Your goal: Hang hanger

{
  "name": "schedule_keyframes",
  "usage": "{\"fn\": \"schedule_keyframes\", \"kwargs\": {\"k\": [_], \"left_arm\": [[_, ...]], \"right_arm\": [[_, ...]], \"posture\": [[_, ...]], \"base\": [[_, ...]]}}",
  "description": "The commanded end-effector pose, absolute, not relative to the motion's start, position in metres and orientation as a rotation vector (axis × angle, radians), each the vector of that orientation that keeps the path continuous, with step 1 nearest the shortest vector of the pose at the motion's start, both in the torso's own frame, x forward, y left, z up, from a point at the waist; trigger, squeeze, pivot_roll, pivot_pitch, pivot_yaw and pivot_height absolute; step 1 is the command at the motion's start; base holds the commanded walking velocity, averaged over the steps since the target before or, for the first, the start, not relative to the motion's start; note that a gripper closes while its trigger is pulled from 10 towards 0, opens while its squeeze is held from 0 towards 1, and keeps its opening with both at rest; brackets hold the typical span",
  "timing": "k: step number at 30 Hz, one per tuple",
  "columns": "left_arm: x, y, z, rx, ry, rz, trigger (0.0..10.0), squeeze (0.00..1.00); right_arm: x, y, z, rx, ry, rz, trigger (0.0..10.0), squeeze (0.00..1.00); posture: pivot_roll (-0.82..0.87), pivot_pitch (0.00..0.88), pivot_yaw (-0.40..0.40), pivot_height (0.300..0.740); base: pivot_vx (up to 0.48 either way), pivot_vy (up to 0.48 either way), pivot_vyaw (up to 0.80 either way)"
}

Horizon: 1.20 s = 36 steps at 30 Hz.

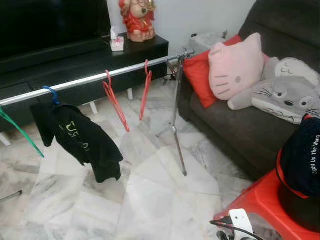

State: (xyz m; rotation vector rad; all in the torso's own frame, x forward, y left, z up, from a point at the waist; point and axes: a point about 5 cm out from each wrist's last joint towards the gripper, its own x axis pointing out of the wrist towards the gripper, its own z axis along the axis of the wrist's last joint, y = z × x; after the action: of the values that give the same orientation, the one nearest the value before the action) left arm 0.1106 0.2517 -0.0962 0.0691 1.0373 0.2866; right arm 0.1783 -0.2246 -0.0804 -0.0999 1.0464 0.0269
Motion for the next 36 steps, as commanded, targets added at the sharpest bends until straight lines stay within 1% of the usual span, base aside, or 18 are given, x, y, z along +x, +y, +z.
{"fn": "schedule_keyframes", "kwargs": {"k": [1,3,5,7,9,14,24,36], "left_arm": [[0.1,0.254,-0.098,0.041,1.056,0.304,10.0,0.0],[0.089,0.257,-0.099,0.037,1.064,0.305,10.0,0.0],[0.082,0.256,-0.101,0.067,1.094,0.262,10.0,0.0],[0.076,0.255,-0.103,0.117,1.126,0.21,10.0,0.0],[0.075,0.255,-0.103,0.129,1.133,0.2,10.0,0.0],[0.076,0.254,-0.103,0.119,1.134,0.209,10.0,0.0],[0.086,0.242,-0.105,0.125,1.123,0.186,10.0,0.0],[0.089,0.241,-0.105,0.124,1.121,0.186,10.0,0.0]], "right_arm": [[0.178,-0.225,-0.08,-0.104,1.048,0.028,10.0,0.0],[0.178,-0.225,-0.08,-0.105,1.049,0.031,10.0,0.0],[0.178,-0.225,-0.08,-0.106,1.049,0.034,10.0,0.0],[0.178,-0.224,-0.081,-0.105,1.049,0.035,10.0,0.0],[0.178,-0.224,-0.081,-0.104,1.049,0.034,10.0,0.0],[0.178,-0.224,-0.081,-0.102,1.049,0.032,10.0,0.0],[0.178,-0.223,-0.081,-0.097,1.051,0.029,10.0,0.0],[0.178,-0.223,-0.081,-0.097,1.05,0.029,10.0,0.0]], "posture": [[-0.08,0.0,0.024,0.74],[-0.08,0.0,0.024,0.74],[-0.08,0.0,0.024,0.74],[-0.08,0.0,0.028,0.74],[-0.08,0.0,0.028,0.74],[-0.08,0.0,0.032,0.74],[-0.08,0.0,0.039,0.74],[-0.08,0.0,0.039,0.74]], "base": [[0.0,0.0,-0.74],[0.0,0.0,-0.74],[0.0,0.0,-0.74],[0.0,0.0,-0.74],[0.0,0.0,-0.74],[0.0,0.0,-0.73],[0.0,0.0,-0.73],[0.0,0.0,-0.73]]}}
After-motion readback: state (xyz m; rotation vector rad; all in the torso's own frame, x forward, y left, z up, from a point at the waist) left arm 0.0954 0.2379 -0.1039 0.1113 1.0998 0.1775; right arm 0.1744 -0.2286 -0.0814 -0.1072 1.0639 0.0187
